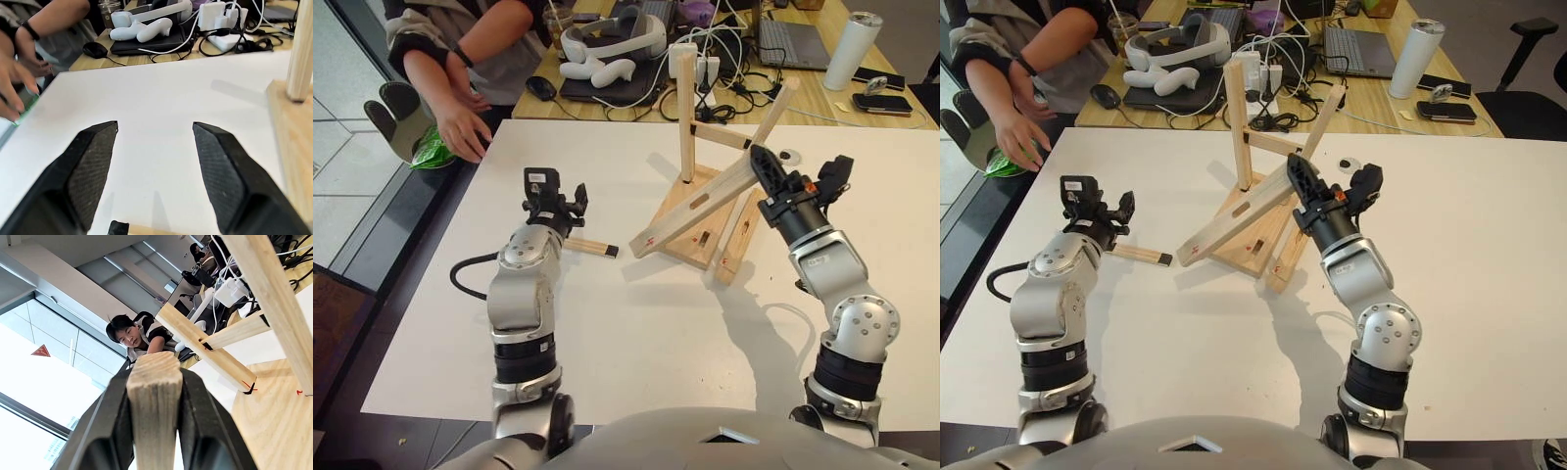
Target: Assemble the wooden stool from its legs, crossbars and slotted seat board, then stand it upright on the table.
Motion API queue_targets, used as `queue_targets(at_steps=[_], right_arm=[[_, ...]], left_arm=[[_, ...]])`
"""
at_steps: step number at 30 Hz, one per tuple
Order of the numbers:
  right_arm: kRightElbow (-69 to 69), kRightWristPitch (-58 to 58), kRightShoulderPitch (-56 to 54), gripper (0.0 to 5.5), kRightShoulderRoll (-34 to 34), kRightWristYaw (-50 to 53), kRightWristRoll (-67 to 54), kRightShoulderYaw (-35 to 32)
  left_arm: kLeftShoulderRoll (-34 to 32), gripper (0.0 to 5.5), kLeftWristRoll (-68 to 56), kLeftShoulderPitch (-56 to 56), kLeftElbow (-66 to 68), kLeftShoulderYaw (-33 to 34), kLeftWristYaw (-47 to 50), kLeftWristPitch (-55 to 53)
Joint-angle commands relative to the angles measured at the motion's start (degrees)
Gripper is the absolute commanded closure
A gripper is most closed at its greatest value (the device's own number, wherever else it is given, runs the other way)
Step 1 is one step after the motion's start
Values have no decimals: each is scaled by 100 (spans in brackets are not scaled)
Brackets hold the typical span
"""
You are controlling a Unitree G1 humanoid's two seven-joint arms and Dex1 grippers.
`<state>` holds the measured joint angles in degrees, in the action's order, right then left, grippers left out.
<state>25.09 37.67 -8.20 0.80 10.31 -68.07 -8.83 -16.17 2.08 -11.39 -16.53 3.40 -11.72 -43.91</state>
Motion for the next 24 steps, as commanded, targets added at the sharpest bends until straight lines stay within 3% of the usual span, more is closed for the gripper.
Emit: queue_targets(at_steps=[1, 4, 7, 9, 15, 19, 24], right_arm=[[10, 25, 66, 450, 120, -88, 133, 66], [-53, 30, 20, 450, 207, -133, 143, 27], [-78, 73, -2, 450, 310, -165, 106, -3], [-81, 66, 20, 450, 336, -158, 111, -18], [-176, -250, -27, 450, 217, -60, 647, 29], [-370, -573, -141, 450, 82, -60, 1471, 289], [-586, -801, -354, 450, -195, -142, 1963, 458]], left_arm=[[-639, 251, 25, 162, 119, -305, -631, 558], [-1226, 206, -56, 236, 298, -471, -1401, 1289], [-1959, 206, -116, 103, 871, -574, -2348, 1877], [-2084, 206, -273, -39, 984, -527, -2676, 2046], [-720, 206, -1126, -574, 63, 526, -1148, 1174], [56, 206, -938, -573, -797, 523, 31, 821], [255, 206, -914, -569, -1198, 359, 371, 518]])
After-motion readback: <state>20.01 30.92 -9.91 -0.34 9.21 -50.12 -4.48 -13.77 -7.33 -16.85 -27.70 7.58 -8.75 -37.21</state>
